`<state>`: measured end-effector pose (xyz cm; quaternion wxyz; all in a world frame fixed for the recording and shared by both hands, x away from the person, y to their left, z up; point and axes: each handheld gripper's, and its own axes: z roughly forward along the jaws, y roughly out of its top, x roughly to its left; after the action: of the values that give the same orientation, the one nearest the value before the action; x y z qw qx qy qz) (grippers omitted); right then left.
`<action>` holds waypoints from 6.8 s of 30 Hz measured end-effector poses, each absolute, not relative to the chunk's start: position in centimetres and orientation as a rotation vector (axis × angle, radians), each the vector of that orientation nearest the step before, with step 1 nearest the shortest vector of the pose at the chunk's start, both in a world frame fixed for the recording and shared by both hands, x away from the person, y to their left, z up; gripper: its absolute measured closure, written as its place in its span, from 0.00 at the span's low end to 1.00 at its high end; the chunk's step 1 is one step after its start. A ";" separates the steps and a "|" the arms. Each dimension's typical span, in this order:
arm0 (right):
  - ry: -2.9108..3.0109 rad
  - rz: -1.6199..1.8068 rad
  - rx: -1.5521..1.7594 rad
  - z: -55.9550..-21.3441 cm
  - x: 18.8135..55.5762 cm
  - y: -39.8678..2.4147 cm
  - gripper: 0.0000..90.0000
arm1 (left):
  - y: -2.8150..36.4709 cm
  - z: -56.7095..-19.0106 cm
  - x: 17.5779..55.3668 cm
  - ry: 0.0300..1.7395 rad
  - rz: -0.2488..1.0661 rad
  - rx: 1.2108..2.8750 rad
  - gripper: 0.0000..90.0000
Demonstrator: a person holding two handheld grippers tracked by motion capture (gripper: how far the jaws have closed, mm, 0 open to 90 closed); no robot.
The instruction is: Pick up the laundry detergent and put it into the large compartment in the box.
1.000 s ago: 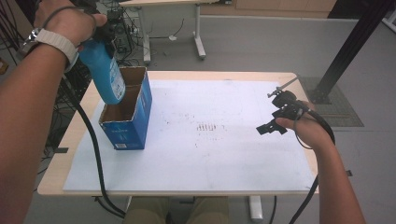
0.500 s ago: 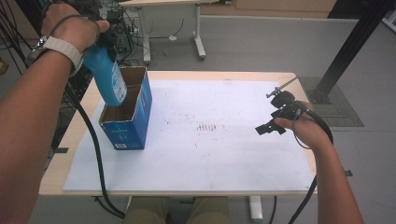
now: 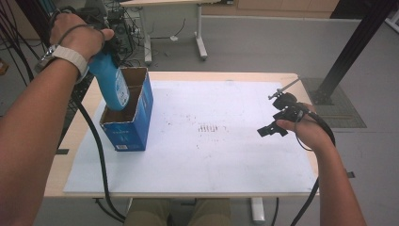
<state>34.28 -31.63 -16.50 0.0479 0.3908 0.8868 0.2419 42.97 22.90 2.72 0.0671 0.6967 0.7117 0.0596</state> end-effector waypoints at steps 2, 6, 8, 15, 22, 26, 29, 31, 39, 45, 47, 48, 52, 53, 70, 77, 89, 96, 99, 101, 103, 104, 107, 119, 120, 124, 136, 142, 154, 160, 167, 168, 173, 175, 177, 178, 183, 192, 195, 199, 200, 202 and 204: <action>2.706 0.739 1.189 -16.6 34.3 -31.6 0.08 | 22.9 2.4 43.2 2.146 0.174 2.106 0.42; 2.708 0.739 1.188 -16.7 34.4 -31.5 0.08 | 22.9 1.5 43.5 2.156 0.164 2.107 0.42; 2.708 0.738 1.186 -16.8 34.5 -31.6 0.08 | 23.0 1.2 43.6 2.156 0.160 2.106 0.42; 2.706 0.737 1.195 -16.9 34.4 -31.8 0.08 | 22.8 0.2 43.8 2.152 0.166 2.110 0.42; 2.705 0.741 1.199 -17.1 34.4 -31.9 0.08 | 23.0 -1.1 44.0 2.149 0.159 2.112 0.42; 2.706 0.745 1.199 -17.2 34.4 -31.9 0.08 | 22.9 -1.8 44.1 2.143 0.159 2.125 0.42; 2.709 0.743 1.197 -17.3 34.4 -31.9 0.08 | 22.9 -2.4 44.3 2.145 0.146 2.133 0.42; 2.709 0.744 1.199 -17.3 34.4 -31.9 0.08 | 22.9 -2.9 44.3 2.144 0.151 2.133 0.42; 2.706 0.741 1.213 -17.6 34.2 -32.1 0.08 | 22.9 -4.3 44.6 2.147 0.156 2.147 0.42; 2.710 0.742 1.217 -17.8 34.4 -32.0 0.08 | 23.2 -5.2 44.7 2.146 0.145 2.143 0.42; 2.712 0.743 1.217 -17.9 34.4 -32.0 0.08 | 23.0 -5.4 44.7 2.141 0.153 2.151 0.42; 2.711 0.745 1.219 -17.9 34.4 -32.0 0.08 | 23.0 -5.5 44.7 2.141 0.156 2.153 0.42; 2.712 0.747 1.216 -18.0 34.5 -32.0 0.08 | 22.9 -5.9 44.7 2.138 0.164 2.156 0.42; 2.714 0.745 1.215 -18.0 34.5 -32.0 0.08 | 22.9 -6.0 44.7 2.137 0.167 2.154 0.42; 2.715 0.751 1.222 -18.3 34.7 -32.0 0.08 | 22.5 -7.9 44.8 2.123 0.169 2.169 0.42; 2.715 0.753 1.221 -18.3 34.6 -32.1 0.08 | 22.2 -8.5 44.8 2.118 0.169 2.179 0.42; 2.713 0.756 1.228 -18.4 34.6 -32.2 0.08 | 22.2 -9.8 44.6 2.121 0.180 2.180 0.42; 2.715 0.759 1.224 -18.5 34.6 -32.2 0.08 | 22.2 -10.4 44.7 2.120 0.171 2.185 0.42; 2.715 0.757 1.226 -18.5 34.6 -32.2 0.08 | 22.2 -10.8 44.7 2.122 0.166 2.189 0.42; 2.716 0.755 1.231 -18.5 34.6 -32.2 0.08 | 22.2 -11.0 44.8 2.122 0.158 2.197 0.42; 2.716 0.756 1.233 -18.5 34.5 -32.2 0.08 | 22.2 -11.1 44.8 2.123 0.159 2.195 0.42; 2.715 0.756 1.233 -18.5 34.5 -32.3 0.08 | 22.2 -11.1 44.8 2.122 0.160 2.198 0.42; 2.715 0.755 1.236 -18.6 34.5 -32.3 0.08 | 22.0 -11.2 44.9 2.120 0.169 2.208 0.42; 2.717 0.758 1.234 -18.6 34.6 -32.2 0.08 | 22.0 -11.8 44.8 2.124 0.170 2.203 0.42; 2.718 0.756 1.234 -18.6 34.6 -32.2 0.08 | 22.0 -11.9 44.8 2.124 0.167 2.204 0.42; 2.718 0.758 1.236 -18.7 34.6 -32.3 0.08 | 22.1 -12.1 44.9 2.123 0.158 2.209 0.42; 2.718 0.758 1.239 -18.9 34.7 -32.2 0.08 | 22.0 -12.7 45.0 2.122 0.162 2.219 0.42; 2.718 0.757 1.238 -18.8 34.6 -32.2 0.08 | 22.0 -13.0 45.0 2.123 0.151 2.213 0.42; 2.720 0.755 1.241 -19.0 34.6 -32.3 0.08 | 22.1 -13.7 45.1 2.126 0.138 2.221 0.42; 2.721 0.751 1.243 -18.9 34.7 -32.2 0.08 | 22.1 -14.1 45.1 2.126 0.140 2.226 0.42; 2.719 0.752 1.243 -18.9 34.6 -32.2 0.08 | 22.0 -14.1 45.1 2.128 0.144 2.226 0.42; 2.719 0.752 1.243 -18.9 34.6 -32.2 0.08 | 21.9 -14.1 45.1 2.127 0.146 2.227 0.42; 2.722 0.749 1.239 -18.9 34.7 -32.1 0.08 | 21.9 -14.1 45.1 2.128 0.147 2.227 0.42; 2.722 0.751 1.239 -18.9 34.7 -32.1 0.08 | 21.9 -14.2 45.1 2.130 0.148 2.224 0.42; 2.721 0.750 1.242 -18.9 34.7 -32.1 0.08 | 21.9 -14.2 45.1 2.131 0.145 2.225 0.42; 2.721 0.750 1.244 -18.9 34.6 -32.1 0.08 | 21.9 -14.2 45.1 2.130 0.147 2.225 0.42; 2.721 0.748 1.241 -18.9 34.6 -32.1 0.08 | 21.7 -14.2 45.1 2.127 0.147 2.232 0.42; 2.720 0.749 1.241 -18.8 34.6 -32.1 0.08 | 21.7 -14.2 45.1 2.134 0.149 2.230 0.42; 2.720 0.752 1.241 -18.8 34.6 -32.1 0.08 | 21.6 -14.2 45.2 2.134 0.150 2.233 0.42; 2.719 0.746 1.244 -18.8 34.6 -32.2 0.08 | 21.5 -14.2 45.2 2.134 0.152 2.233 0.42; 2.719 0.747 1.244 -18.8 34.5 -32.2 0.08 | 21.5 -14.2 45.2 2.134 0.150 2.234 0.42; 2.719 0.744 1.245 -18.8 34.5 -32.2 0.08 | 21.5 -14.2 45.2 2.133 0.149 2.237 0.42; 2.718 0.748 1.244 -18.7 34.5 -32.2 0.08 | 21.5 -14.2 45.2 2.134 0.151 2.235 0.42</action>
<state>34.53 -32.21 -18.73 0.0303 0.4037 0.8816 0.2426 45.20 21.53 -14.24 0.0240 0.7222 0.6895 0.0486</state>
